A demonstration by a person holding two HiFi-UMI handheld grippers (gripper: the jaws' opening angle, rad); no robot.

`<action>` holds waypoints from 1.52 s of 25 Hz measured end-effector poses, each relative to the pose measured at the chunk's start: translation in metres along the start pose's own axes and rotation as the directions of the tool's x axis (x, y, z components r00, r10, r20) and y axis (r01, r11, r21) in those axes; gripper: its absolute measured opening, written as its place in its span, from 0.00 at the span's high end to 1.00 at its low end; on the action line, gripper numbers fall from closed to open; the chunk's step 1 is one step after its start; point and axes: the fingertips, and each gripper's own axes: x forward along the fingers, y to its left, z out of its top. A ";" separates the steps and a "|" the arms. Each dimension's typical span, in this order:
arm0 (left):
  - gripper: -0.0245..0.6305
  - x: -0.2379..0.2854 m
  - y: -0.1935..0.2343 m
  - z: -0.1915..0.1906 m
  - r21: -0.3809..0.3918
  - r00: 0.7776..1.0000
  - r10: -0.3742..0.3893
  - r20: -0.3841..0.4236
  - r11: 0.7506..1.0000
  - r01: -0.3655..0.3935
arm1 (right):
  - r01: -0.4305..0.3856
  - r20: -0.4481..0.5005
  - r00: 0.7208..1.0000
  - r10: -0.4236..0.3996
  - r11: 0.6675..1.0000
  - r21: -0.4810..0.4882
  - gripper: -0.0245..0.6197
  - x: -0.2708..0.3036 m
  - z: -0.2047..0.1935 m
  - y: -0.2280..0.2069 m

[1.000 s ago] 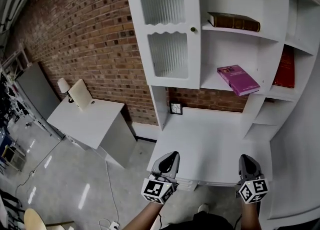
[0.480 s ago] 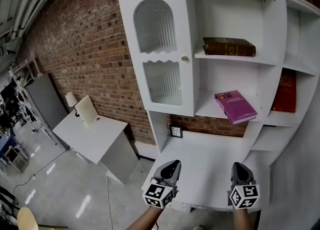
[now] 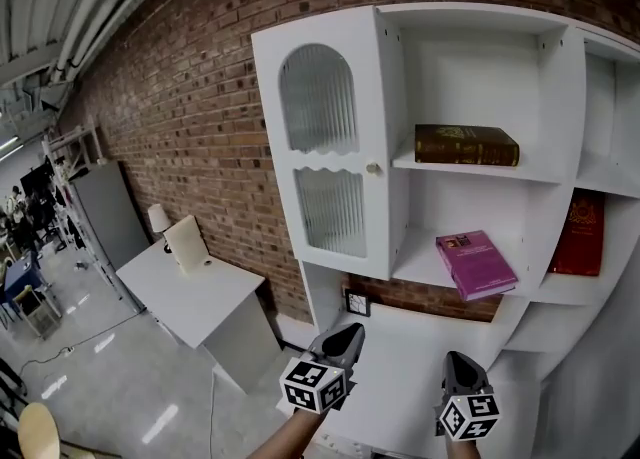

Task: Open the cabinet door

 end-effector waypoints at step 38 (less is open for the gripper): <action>0.71 0.164 0.071 0.241 0.173 0.981 -0.068 0.182 0.984 0.037 | -0.123 0.031 0.992 0.124 0.992 -0.036 0.91 0.157 0.091 0.068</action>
